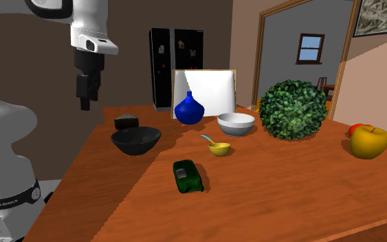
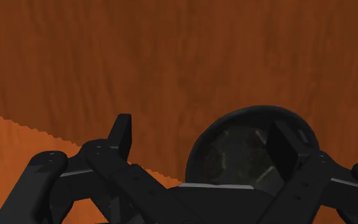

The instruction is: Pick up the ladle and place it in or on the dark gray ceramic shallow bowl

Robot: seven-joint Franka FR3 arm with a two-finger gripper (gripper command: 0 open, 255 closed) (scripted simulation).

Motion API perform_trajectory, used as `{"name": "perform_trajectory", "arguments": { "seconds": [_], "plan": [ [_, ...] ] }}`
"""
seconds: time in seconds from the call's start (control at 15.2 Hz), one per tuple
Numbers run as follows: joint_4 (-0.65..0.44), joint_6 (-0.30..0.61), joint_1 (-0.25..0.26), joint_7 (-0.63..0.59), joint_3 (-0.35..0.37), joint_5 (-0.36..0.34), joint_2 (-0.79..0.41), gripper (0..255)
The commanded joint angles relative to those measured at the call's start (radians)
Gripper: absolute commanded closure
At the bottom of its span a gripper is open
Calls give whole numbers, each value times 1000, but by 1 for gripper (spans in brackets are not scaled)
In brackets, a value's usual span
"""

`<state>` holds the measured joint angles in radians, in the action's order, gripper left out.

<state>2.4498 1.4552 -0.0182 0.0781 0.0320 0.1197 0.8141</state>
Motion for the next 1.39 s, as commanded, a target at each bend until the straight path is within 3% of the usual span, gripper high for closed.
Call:
{"name": "perform_trajectory", "arguments": {
  "seconds": [0.0, 0.66, 1.32],
  "plan": [
    [0, 0, 0, 0, 0, 0, 0, 0],
    [-162, 240, -1, 40, 1, -1, -390, 0],
    [-453, 353, 1, 65, 3, -4, -782, 0]
  ]
}}
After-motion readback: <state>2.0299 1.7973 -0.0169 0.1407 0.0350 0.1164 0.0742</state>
